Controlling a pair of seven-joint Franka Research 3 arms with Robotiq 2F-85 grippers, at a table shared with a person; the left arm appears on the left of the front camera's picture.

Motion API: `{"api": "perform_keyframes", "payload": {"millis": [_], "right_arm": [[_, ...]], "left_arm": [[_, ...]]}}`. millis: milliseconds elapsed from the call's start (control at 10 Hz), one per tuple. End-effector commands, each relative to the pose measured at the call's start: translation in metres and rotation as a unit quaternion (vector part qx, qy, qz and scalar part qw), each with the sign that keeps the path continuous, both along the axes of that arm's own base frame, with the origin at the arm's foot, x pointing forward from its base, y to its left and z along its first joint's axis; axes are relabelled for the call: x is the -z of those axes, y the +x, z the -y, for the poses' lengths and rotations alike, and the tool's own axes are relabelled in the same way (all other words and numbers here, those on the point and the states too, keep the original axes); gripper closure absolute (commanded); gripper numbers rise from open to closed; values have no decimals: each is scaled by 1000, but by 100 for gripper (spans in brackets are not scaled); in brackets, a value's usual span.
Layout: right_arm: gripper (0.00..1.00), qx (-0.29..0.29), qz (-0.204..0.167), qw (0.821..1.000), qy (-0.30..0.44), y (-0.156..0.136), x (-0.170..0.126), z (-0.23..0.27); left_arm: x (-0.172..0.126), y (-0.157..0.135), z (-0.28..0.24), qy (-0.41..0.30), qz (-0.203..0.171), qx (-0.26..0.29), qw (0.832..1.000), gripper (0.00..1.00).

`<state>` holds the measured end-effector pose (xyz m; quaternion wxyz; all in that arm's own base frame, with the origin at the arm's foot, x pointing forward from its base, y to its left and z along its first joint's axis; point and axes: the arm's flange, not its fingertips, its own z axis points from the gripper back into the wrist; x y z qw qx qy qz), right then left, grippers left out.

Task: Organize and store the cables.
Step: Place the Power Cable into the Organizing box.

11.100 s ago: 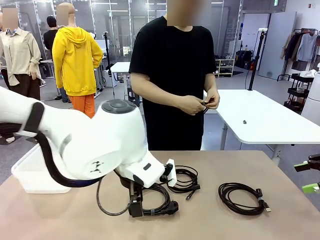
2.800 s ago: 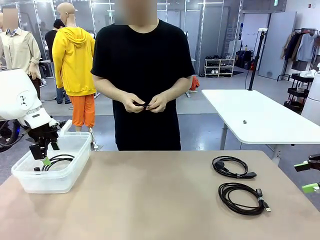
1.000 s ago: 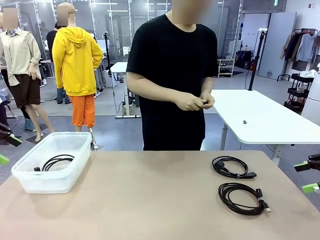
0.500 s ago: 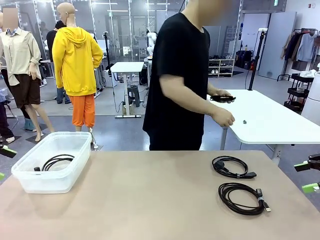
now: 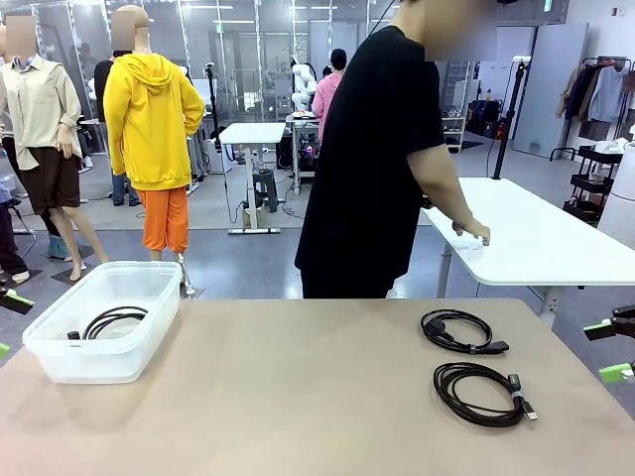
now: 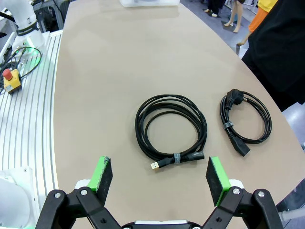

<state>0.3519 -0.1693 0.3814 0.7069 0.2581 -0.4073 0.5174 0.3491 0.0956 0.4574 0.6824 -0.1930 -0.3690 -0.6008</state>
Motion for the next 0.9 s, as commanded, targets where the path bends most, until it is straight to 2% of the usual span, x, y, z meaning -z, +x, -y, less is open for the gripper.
{"api": "perform_keyframes", "payload": {"millis": [0, 800], "right_arm": [[0, 1, 10, 1000, 4, 0, 0, -2], [0, 1, 10, 1000, 4, 0, 0, -2]], "left_arm": [[-1, 2, 0, 0, 0, 0, 1000, 0], [-1, 2, 0, 0, 0, 0, 1000, 0]]}}
